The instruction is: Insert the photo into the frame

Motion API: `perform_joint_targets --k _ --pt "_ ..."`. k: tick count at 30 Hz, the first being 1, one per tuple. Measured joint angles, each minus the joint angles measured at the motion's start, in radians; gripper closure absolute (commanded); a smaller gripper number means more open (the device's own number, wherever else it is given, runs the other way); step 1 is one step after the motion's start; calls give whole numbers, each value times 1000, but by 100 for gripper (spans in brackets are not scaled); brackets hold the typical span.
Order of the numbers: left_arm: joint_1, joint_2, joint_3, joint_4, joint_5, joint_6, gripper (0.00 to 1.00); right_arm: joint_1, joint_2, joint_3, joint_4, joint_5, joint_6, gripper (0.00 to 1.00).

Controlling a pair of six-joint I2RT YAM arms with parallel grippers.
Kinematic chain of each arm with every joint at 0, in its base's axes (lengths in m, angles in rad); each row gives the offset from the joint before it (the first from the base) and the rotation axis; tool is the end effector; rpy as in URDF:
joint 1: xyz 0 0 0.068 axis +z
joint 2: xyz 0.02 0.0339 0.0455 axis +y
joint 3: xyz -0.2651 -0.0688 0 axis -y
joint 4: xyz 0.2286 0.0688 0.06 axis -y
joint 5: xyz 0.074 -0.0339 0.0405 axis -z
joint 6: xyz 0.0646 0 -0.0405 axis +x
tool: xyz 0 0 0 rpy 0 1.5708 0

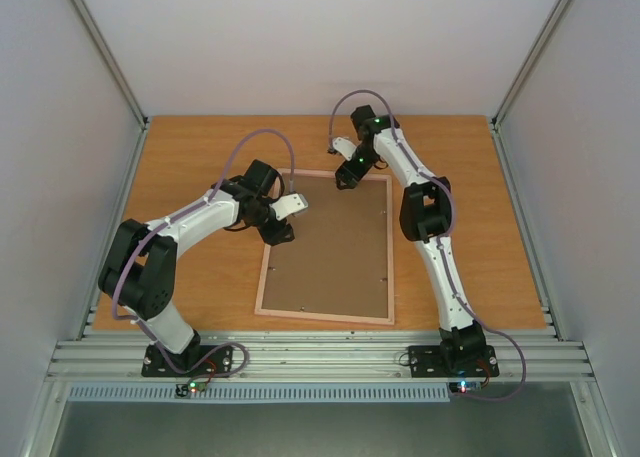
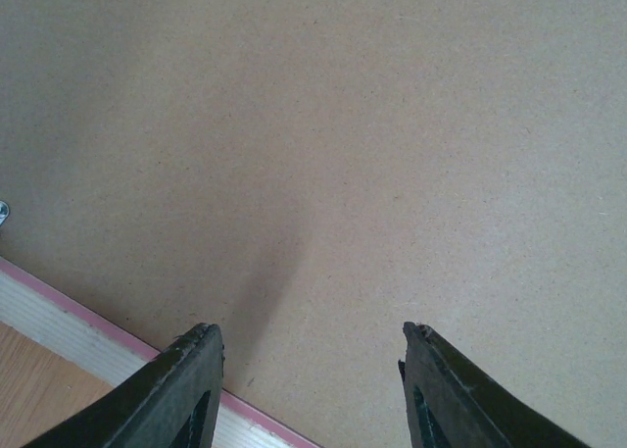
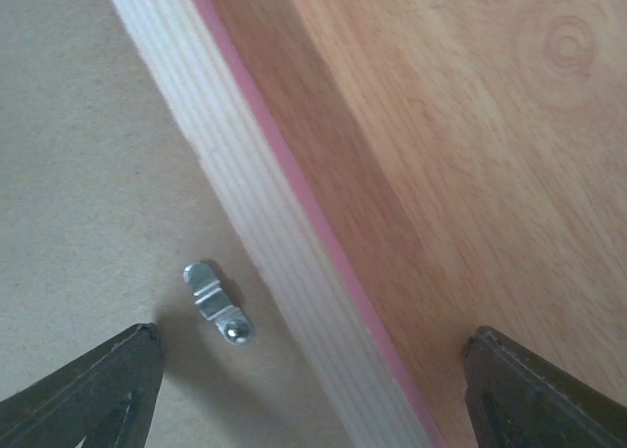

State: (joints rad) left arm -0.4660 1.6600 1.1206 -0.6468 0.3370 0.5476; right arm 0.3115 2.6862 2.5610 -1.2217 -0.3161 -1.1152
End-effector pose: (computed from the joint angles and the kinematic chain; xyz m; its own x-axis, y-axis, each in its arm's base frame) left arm 0.2774 -0.1634 0.1865 -0.4285 0.7655 -0.4799 0.8878 0.4554 -0.0663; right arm 0.4912 0.1792 0.1291 -0.0878 -0.9249 -0.3699 -0.9905 0.1204 -0.0660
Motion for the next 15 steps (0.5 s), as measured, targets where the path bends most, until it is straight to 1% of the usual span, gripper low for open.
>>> perform_joint_targets --k 2,6,11,15 --pt "0 0 0 0 0 0 48 6 0 1 -7 0 -13 14" --pt "0 0 0 0 0 0 49 18 0 2 -18 -1 -35 20" --pt "0 0 0 0 0 0 48 21 12 25 -29 -1 -38 22" --pt "0 2 0 0 0 0 48 21 20 39 -36 7 -38 27"
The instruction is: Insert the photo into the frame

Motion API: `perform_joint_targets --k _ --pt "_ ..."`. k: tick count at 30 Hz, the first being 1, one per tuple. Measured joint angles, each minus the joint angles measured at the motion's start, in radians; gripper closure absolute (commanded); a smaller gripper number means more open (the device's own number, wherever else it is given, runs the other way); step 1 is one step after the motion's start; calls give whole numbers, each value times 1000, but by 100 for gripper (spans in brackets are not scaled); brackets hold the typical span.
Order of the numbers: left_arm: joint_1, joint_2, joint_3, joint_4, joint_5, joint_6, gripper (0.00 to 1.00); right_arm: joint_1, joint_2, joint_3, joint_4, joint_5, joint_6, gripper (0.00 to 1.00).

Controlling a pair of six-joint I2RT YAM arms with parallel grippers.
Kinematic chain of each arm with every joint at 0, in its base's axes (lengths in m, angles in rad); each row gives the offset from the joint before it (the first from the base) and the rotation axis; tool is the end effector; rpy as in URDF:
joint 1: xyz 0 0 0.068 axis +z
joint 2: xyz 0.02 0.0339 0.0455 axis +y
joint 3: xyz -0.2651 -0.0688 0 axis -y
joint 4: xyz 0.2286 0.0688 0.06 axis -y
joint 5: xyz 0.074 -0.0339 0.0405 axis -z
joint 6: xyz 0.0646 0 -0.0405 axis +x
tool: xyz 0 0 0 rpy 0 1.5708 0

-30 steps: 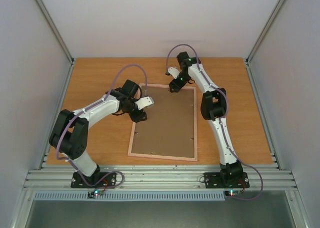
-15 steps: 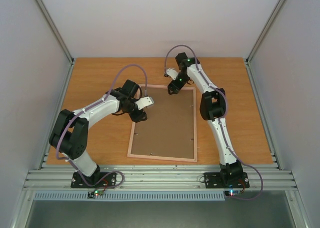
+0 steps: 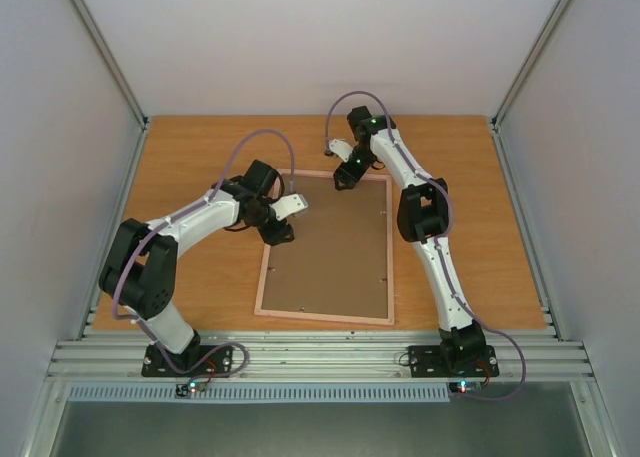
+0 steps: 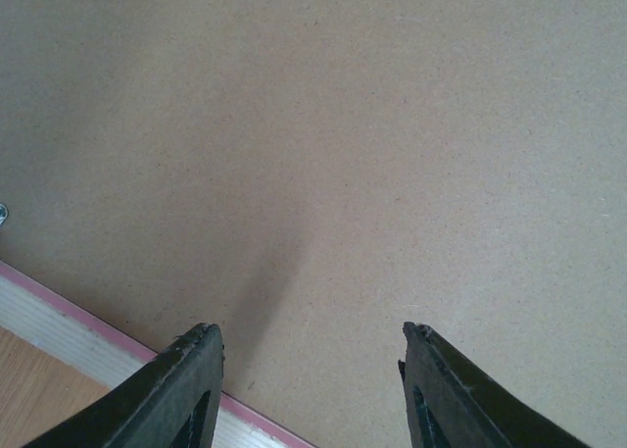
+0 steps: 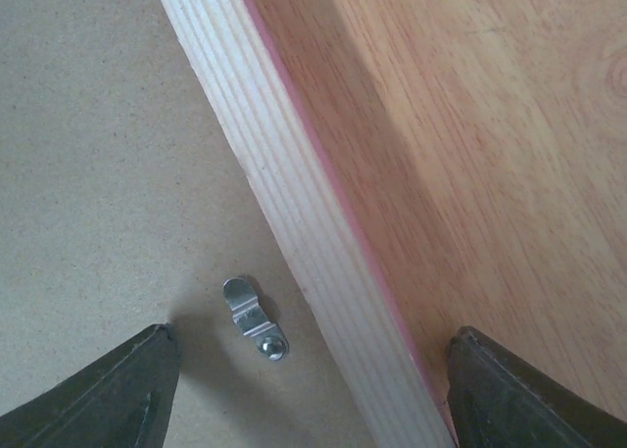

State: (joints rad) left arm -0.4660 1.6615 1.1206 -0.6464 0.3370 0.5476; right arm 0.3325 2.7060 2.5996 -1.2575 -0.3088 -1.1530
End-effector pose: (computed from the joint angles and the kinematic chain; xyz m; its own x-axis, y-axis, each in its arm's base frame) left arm 0.2775 -0.1635 0.1861 -0.4290 0.7658 -0.4791 0.8877 0.4554 -0.0670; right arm 0.4869 0.1889 0.1281 -0.0372 -0.9341 -0.3552 -0.9956 0.0651 -0.0671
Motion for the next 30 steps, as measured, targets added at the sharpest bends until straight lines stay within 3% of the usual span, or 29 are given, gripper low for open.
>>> perform_joint_targets --k 8,17,30 --pt "0 6 0 0 0 0 49 1 10 21 -2 6 19 36" --pt "0 8 0 1 0 -1 49 10 14 36 -7 53 57 30" --pt "0 9 0 1 0 -1 49 24 14 46 0 93 79 47"
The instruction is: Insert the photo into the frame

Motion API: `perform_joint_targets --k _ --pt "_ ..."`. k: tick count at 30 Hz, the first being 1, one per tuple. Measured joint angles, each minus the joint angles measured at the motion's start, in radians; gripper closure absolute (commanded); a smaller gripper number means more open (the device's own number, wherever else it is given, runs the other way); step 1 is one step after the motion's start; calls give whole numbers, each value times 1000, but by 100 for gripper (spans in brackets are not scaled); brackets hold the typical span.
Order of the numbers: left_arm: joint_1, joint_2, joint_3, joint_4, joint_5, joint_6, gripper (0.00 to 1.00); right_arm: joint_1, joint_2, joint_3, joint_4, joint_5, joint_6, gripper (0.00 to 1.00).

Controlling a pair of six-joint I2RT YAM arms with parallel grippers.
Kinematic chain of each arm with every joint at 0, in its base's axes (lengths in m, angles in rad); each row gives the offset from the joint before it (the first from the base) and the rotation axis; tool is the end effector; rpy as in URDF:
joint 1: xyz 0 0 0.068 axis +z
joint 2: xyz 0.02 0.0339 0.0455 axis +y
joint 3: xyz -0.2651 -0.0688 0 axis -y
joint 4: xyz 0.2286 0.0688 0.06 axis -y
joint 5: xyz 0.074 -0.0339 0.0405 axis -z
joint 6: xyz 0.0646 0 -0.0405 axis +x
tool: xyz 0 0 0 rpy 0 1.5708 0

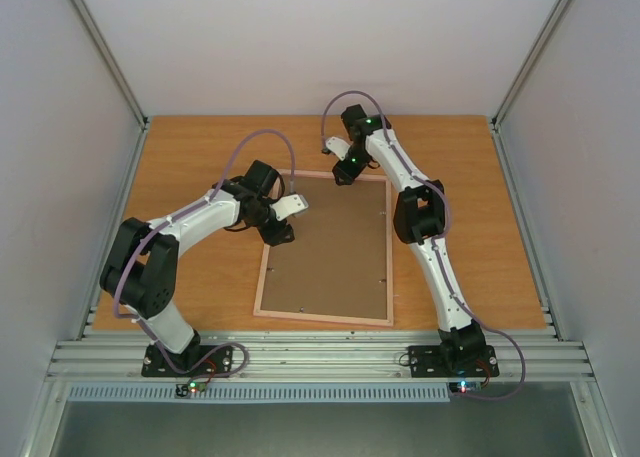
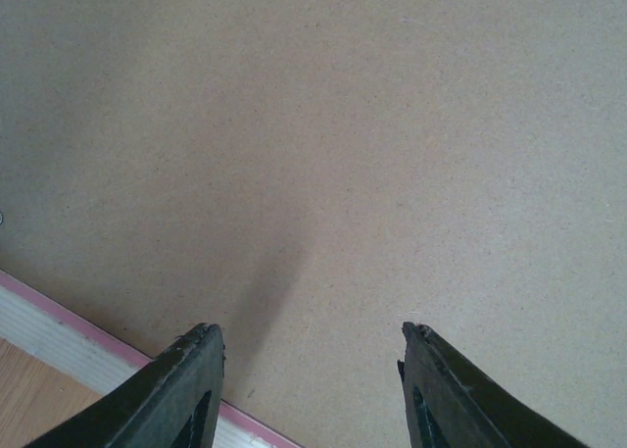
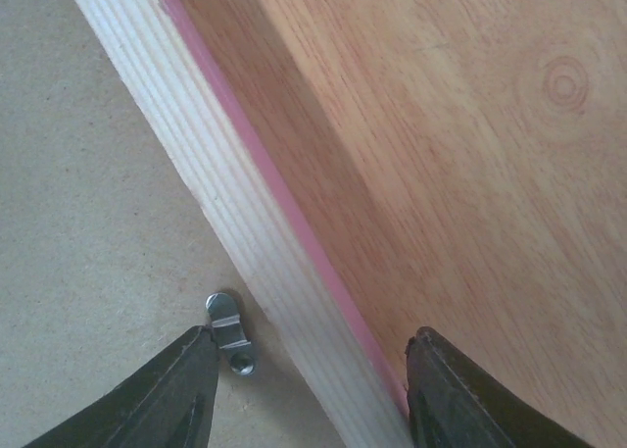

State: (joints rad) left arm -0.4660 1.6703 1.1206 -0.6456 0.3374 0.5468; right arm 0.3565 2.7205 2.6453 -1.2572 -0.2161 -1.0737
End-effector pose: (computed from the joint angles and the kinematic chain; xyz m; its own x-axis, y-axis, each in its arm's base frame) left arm 0.2781 -0.1638 0.1835 -0.4331 0.7670 -0.4734 0.8870 0.4561 -0.0724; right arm 0.4888 0.1968 0.1313 -0.0929 -0.9507 -0.2957 -0.9856 0.1300 -0.1082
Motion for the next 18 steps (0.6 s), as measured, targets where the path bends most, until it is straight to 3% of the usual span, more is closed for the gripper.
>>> perform_joint_targets --k 5,18 --pt "0 3 0 0 3 0 49 8 0 4 1 25 5 45" --pt "0 7 0 0 6 2 49 19 0 10 14 56 7 65"
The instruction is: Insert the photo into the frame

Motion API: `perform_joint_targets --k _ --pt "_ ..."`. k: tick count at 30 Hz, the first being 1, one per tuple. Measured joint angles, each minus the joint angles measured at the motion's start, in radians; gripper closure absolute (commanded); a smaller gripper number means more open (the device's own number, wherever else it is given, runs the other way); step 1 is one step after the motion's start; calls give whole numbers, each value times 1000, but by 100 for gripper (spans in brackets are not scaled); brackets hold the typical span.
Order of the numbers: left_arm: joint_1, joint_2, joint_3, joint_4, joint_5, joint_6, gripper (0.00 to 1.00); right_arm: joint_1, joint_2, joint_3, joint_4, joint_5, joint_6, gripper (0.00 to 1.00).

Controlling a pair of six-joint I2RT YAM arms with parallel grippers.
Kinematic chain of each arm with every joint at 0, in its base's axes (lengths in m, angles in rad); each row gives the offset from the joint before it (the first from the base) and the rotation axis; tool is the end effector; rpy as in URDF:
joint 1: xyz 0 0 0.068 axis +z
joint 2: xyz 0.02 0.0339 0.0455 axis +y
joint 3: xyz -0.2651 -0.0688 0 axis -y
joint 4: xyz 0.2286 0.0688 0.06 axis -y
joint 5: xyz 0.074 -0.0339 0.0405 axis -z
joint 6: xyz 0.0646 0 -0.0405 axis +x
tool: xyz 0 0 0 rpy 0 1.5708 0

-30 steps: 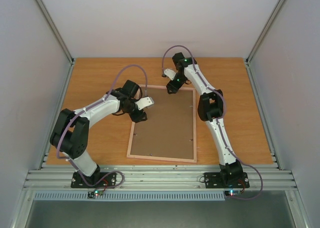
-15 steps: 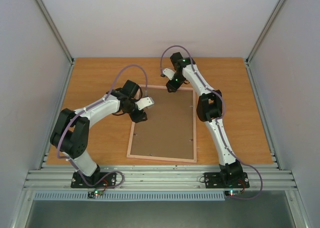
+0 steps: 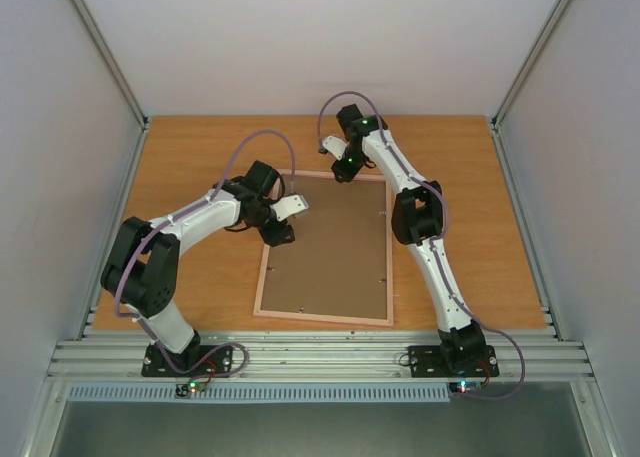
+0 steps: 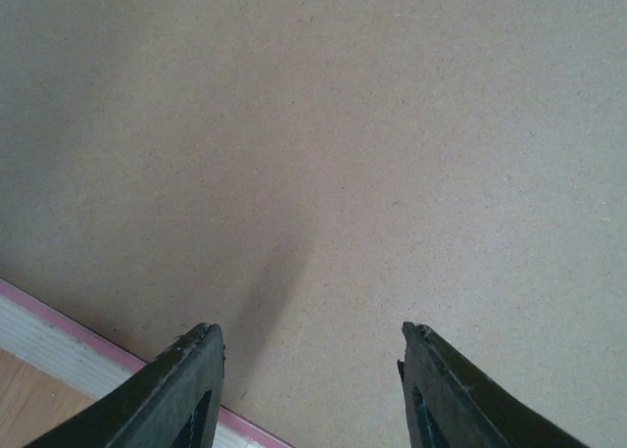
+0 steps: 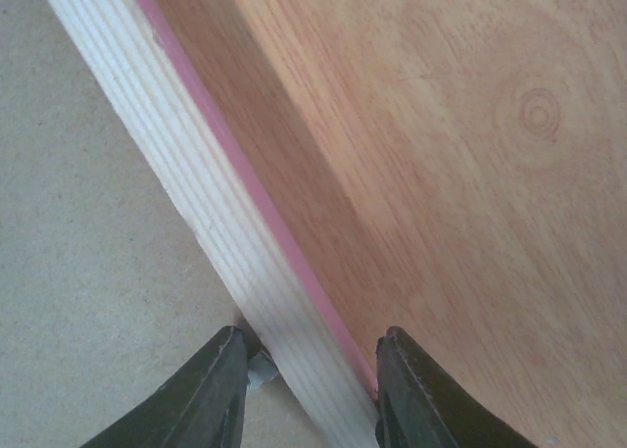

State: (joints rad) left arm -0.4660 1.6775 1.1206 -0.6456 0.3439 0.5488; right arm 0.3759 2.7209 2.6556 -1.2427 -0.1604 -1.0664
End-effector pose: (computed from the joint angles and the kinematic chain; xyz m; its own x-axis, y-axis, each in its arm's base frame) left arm 0.2784 -0.1644 0.1814 -0.4338 0.7679 -0.4712 0.8882 0.4523 -0.0805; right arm 0.4890 0.2041 0.1337 -0.0830 -0.9619 -0.2606 -0.9802 0.1260 -0.1529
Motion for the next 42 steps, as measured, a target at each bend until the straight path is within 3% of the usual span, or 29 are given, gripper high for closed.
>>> perform_joint_targets --k 6,13,16,20,23,28,32,35,42 --pt "0 0 0 0 0 1 49 6 1 2 12 17 -5 74" --pt "0 0 0 0 0 1 49 8 1 4 12 34 -24 73" --pt "0 0 0 0 -1 0 48 8 1 4 12 34 -27 60" --pt "6 0 5 -3 0 -7 44 4 0 4 23 32 -1 32" --pt "17 -6 27 -10 -2 -20 39 -1 -4 2 37 30 13 22" --pt "24 -50 71 -19 -13 -29 28 2 -23 -19 37 33 20 15" --pt "28 -124 80 -27 -29 -36 1 6 -47 -36 22 42 20 7" --pt "31 -184 91 -50 -40 -56 1 3 -77 -42 20 50 31 2" --pt "35 -223 196 -170 -9 -62 1 -58 -222 -44 32 20 121 2"
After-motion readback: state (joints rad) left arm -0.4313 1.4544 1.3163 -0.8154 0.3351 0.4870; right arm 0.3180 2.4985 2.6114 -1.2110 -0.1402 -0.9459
